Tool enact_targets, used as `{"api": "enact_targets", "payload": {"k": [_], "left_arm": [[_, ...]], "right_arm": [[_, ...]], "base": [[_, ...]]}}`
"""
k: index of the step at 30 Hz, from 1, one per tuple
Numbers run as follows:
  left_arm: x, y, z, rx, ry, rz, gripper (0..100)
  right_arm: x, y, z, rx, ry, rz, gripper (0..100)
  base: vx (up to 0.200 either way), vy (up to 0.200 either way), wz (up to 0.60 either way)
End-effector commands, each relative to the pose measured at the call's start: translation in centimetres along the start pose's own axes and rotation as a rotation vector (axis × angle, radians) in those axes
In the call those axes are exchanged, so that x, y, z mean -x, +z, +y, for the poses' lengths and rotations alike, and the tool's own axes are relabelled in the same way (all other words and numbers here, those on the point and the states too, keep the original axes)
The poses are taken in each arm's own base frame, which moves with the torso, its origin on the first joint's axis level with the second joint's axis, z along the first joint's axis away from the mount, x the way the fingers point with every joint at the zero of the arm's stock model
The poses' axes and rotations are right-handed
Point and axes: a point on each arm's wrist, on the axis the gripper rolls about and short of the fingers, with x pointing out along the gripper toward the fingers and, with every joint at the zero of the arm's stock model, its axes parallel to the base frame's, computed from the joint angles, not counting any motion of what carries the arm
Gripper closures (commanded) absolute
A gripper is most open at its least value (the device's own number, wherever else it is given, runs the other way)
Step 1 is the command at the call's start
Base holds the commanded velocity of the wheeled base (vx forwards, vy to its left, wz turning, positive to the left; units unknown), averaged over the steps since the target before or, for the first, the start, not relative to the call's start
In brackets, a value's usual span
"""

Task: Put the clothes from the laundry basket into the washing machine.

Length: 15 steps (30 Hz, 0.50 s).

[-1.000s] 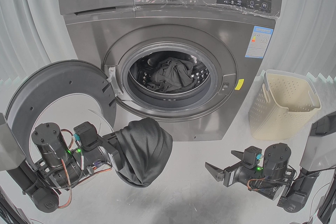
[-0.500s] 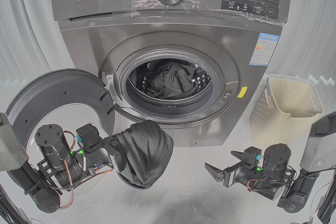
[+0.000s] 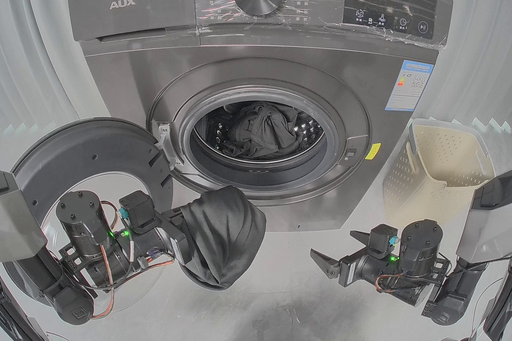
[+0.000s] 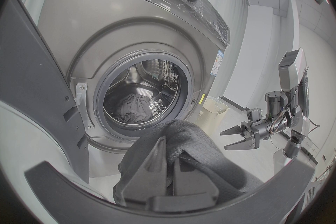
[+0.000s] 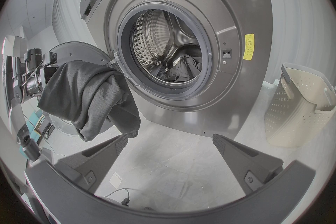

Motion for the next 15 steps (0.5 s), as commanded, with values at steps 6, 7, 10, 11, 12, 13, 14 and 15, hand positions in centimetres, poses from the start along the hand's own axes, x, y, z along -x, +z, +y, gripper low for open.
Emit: {"api": "enact_targets", "payload": {"k": [6, 7, 10, 11, 12, 13, 14, 15], "left_arm": [[0.0, -0.3, -0.3, 0.001, -0.013, 0.012, 100], [0.0, -0.3, -0.4, 0.001, -0.015, 0.012, 100], [0.0, -0.3, -0.6, 0.001, -0.024, 0.014, 100], [0.0, -0.4, -0.7, 0.001, -0.027, 0.017, 100], [0.0, -0.4, -0.7, 0.001, -0.027, 0.017, 100], [0.1, -0.5, -1.0, 0.001, -0.039, 0.024, 100], [0.1, -0.5, -1.2, 0.001, -0.046, 0.026, 100], [0.1, -0.6, -1.3, 0.001, -0.051, 0.028, 100]], "right_arm": [[0.0, -0.1, 0.1, 0.002, 0.005, 0.002, 0], [0.0, -0.1, 0.1, 0.002, 0.005, 0.002, 0], [0.0, -0.1, 0.1, 0.002, 0.005, 0.003, 0], [0.0, -0.1, 0.1, 0.002, 0.004, 0.005, 0], [0.0, -0.1, 0.1, 0.002, 0.004, 0.005, 0], [0.0, -0.1, 0.2, 0.003, 0.006, 0.005, 0], [0.1, -0.2, 0.3, 0.005, 0.010, 0.007, 0], [0.1, -0.2, 0.3, 0.004, 0.011, 0.007, 0]], "base": [[0.200, 0.000, 0.00], [0.200, 0.000, 0.00], [0.133, 0.000, 0.00], [0.000, 0.000, 0.00], [0.000, 0.000, 0.00], [0.000, 0.000, 0.00], [0.000, 0.000, 0.00], [0.000, 0.000, 0.00]]}}
